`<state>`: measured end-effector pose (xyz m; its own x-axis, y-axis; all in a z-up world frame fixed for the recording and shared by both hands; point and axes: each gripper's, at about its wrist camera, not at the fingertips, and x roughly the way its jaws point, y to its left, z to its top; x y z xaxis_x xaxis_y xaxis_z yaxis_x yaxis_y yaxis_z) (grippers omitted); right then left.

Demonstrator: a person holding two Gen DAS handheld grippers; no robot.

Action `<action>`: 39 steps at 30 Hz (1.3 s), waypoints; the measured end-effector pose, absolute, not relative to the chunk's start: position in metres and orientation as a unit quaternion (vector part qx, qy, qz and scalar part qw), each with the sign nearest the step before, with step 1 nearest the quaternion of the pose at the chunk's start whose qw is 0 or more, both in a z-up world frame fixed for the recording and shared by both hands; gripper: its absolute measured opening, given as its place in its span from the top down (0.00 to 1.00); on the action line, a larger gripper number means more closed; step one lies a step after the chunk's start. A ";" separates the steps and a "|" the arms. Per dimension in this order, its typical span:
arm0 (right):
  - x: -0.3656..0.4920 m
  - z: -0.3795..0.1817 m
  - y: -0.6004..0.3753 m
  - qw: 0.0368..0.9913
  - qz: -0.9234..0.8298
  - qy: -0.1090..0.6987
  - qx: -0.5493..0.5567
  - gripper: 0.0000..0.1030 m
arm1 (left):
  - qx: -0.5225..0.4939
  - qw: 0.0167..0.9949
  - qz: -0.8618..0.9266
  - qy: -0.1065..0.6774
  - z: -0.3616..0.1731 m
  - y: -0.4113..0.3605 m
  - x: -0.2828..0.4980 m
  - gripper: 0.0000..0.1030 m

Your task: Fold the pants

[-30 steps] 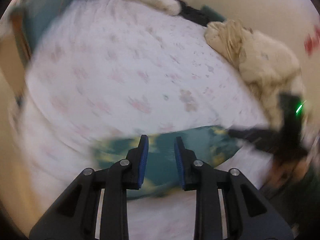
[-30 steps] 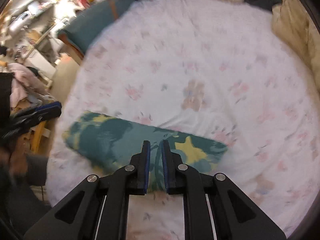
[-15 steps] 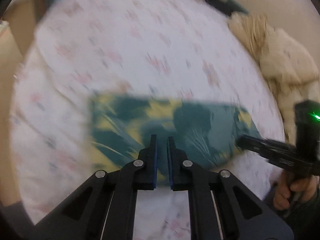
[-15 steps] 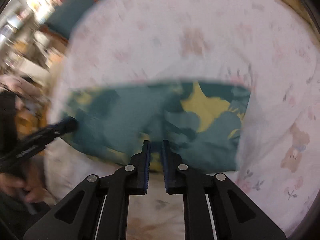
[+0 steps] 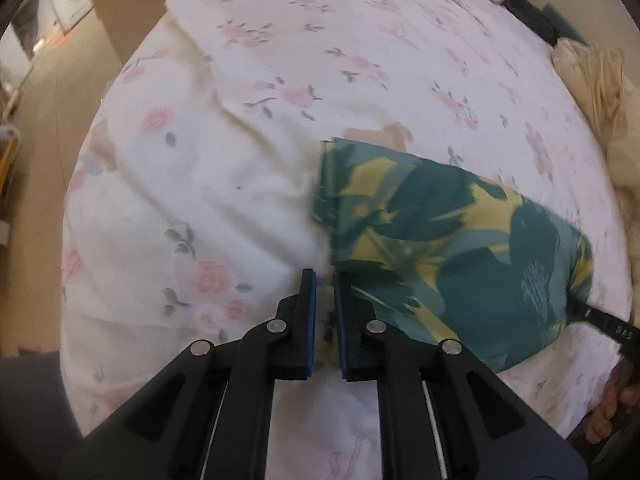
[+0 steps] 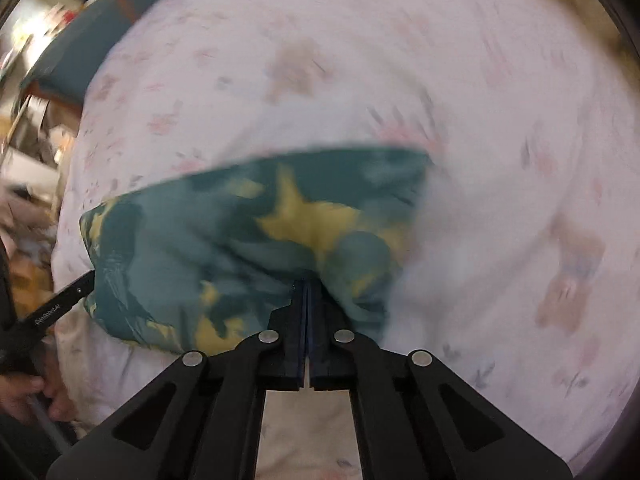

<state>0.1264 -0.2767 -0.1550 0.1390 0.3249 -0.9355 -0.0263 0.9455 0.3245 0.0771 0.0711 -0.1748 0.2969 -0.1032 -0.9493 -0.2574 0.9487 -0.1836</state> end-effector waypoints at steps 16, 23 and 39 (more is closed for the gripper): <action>0.149 -0.131 -0.338 0.754 0.117 0.578 0.289 0.25 | -0.301 0.790 0.037 0.533 -0.165 0.107 0.067 0.22; 0.154 -0.174 -0.315 0.714 0.157 0.608 0.310 0.16 | -0.248 0.812 -0.024 0.528 -0.170 0.068 0.086 0.12; 0.138 -0.132 -0.264 0.765 0.242 0.559 0.210 0.78 | -0.225 0.841 -0.095 0.483 -0.134 0.042 0.088 0.86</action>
<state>0.1381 -0.2638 -0.1315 0.2586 0.6056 -0.7526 -0.1356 0.7942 0.5924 0.0877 0.0424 -0.1344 0.5156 -0.3772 -0.7694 -0.0583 0.8804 -0.4707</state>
